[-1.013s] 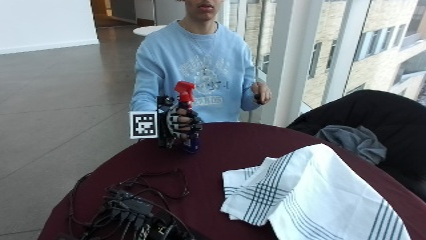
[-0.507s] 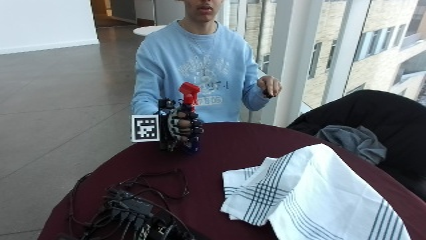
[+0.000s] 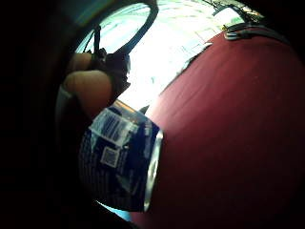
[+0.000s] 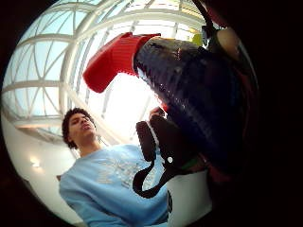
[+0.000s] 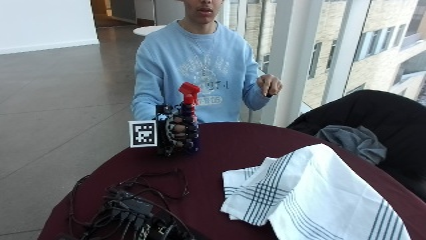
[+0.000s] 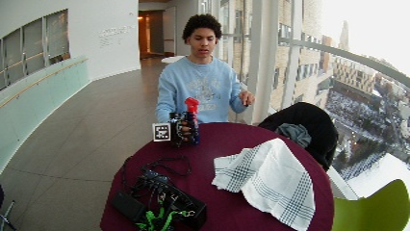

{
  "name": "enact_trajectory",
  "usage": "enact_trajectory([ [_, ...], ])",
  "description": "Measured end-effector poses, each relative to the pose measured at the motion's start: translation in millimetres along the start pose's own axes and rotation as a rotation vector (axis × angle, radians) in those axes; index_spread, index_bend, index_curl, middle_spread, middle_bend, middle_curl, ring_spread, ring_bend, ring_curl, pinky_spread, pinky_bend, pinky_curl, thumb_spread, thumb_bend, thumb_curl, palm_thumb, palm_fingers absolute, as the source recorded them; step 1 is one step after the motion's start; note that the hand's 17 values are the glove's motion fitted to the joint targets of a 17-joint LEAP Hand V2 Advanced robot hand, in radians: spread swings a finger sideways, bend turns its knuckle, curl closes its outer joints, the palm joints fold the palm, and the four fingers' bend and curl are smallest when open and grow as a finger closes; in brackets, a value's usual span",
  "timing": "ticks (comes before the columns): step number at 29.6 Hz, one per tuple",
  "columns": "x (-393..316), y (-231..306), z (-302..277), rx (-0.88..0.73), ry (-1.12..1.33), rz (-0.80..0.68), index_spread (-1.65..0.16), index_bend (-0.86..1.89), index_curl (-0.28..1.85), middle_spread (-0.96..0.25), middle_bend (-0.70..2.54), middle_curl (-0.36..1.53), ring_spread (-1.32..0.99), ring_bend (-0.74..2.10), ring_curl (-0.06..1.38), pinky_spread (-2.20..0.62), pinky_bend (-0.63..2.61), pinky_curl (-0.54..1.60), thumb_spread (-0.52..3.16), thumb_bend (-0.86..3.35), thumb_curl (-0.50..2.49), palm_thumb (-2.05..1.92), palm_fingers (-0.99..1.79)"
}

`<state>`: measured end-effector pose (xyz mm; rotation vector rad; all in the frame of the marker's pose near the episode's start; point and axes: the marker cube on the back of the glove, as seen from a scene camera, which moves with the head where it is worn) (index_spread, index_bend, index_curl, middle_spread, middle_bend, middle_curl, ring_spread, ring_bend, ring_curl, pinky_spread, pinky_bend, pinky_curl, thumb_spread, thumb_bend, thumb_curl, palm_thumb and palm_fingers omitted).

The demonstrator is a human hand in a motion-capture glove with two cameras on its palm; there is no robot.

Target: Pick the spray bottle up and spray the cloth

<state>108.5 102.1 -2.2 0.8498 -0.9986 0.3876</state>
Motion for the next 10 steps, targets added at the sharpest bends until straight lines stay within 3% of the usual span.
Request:
enact_trajectory([
  [3, -1.8, -0.8, -1.2, 0.014, -0.009, 0.034, -0.25, 0.11, 0.33, -0.07, 0.19, 0.43, -0.04, 0.41, 0.38, 0.2, 0.2, 0.36, 1.16, -0.04, 0.33, 0.51, 0.93],
  [6, 1.7, -3.3, -1.5, 0.057, -0.02, -0.037, -0.25, 0.11, 0.32, -0.07, 0.19, 0.43, -0.04, 0.41, 0.38, 0.2, 0.2, 0.36, 1.15, -0.04, 0.32, 0.48, 0.93],
  [10, 5.9, 3.6, -3.3, -0.021, -0.014, -0.091, -0.26, 0.11, 0.31, -0.07, 0.19, 0.43, -0.04, 0.41, 0.38, 0.2, 0.19, 0.35, 1.14, -0.04, 0.31, 0.46, 0.93],
])
